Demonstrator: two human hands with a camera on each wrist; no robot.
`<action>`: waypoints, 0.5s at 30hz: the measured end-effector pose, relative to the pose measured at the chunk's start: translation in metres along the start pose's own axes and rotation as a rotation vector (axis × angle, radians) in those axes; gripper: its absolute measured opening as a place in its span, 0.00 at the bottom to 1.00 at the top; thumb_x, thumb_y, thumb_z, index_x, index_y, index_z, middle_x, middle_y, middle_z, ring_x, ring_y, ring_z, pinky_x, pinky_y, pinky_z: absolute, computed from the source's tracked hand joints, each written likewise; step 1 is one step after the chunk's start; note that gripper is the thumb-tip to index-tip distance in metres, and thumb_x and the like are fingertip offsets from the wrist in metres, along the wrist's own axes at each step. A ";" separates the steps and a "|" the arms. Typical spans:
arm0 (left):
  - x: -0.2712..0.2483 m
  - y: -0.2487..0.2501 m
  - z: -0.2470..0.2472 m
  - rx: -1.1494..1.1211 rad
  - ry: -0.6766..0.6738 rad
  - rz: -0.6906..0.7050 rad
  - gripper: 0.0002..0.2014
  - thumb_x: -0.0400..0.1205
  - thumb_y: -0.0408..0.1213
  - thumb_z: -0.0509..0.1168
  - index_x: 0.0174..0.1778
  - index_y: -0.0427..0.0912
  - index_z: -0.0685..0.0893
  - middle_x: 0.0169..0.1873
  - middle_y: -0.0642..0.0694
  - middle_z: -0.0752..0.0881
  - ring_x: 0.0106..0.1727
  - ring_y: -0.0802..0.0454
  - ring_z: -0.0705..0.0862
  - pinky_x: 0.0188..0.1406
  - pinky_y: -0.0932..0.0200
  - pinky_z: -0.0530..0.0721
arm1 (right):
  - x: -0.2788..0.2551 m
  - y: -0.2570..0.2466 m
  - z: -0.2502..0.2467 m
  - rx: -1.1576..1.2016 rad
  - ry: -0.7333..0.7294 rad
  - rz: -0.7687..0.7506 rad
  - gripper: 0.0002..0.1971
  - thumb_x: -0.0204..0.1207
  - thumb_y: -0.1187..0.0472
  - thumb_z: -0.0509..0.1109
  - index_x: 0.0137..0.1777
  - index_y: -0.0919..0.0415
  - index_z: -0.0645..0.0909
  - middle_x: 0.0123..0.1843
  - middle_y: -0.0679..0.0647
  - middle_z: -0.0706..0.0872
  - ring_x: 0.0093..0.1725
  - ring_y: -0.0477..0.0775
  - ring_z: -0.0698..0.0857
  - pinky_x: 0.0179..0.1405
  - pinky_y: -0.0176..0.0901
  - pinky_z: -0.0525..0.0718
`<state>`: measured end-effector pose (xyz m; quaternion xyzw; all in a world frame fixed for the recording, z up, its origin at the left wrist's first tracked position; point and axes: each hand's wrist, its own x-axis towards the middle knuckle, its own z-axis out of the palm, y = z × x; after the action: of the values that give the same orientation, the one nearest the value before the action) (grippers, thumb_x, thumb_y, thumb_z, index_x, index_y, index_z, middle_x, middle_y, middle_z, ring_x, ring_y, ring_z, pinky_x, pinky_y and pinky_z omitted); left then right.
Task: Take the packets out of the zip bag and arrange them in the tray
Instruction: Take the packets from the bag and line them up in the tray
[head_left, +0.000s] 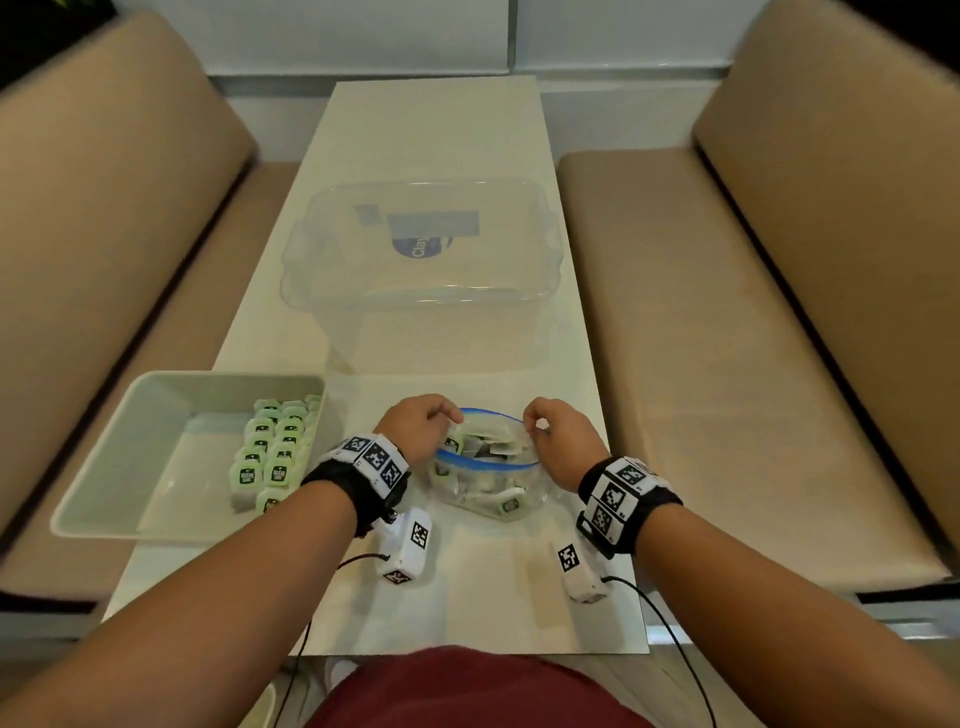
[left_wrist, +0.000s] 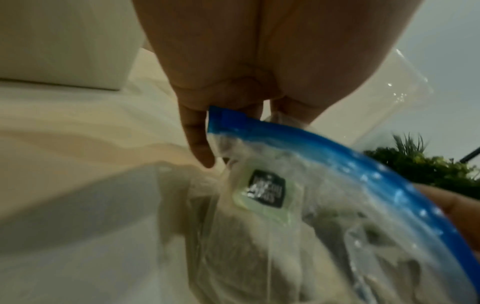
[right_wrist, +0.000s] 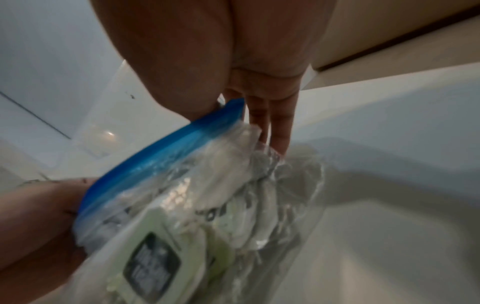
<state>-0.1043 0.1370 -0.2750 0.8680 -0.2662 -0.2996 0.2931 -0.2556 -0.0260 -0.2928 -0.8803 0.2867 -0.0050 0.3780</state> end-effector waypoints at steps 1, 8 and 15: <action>-0.002 -0.002 -0.002 -0.001 -0.029 0.003 0.14 0.83 0.33 0.59 0.46 0.56 0.87 0.44 0.45 0.88 0.43 0.44 0.84 0.47 0.54 0.81 | -0.001 0.001 -0.001 -0.021 -0.025 -0.012 0.12 0.79 0.68 0.60 0.46 0.48 0.79 0.55 0.53 0.81 0.52 0.59 0.83 0.55 0.49 0.81; -0.034 -0.015 -0.005 0.014 -0.258 -0.116 0.22 0.86 0.47 0.61 0.78 0.53 0.71 0.65 0.42 0.81 0.59 0.39 0.85 0.52 0.45 0.88 | -0.021 -0.001 0.017 -0.098 -0.279 0.078 0.26 0.80 0.49 0.68 0.76 0.51 0.71 0.67 0.57 0.77 0.63 0.59 0.82 0.65 0.47 0.78; -0.032 -0.007 -0.006 -0.328 -0.019 -0.021 0.25 0.75 0.23 0.67 0.55 0.61 0.76 0.53 0.45 0.81 0.53 0.39 0.87 0.47 0.36 0.89 | -0.012 -0.013 0.013 0.087 -0.047 0.051 0.23 0.79 0.68 0.65 0.75 0.59 0.77 0.70 0.58 0.80 0.68 0.59 0.80 0.70 0.42 0.75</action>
<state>-0.1197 0.1644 -0.2644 0.8084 -0.2074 -0.3501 0.4254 -0.2568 -0.0042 -0.2909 -0.8553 0.2995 0.0131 0.4225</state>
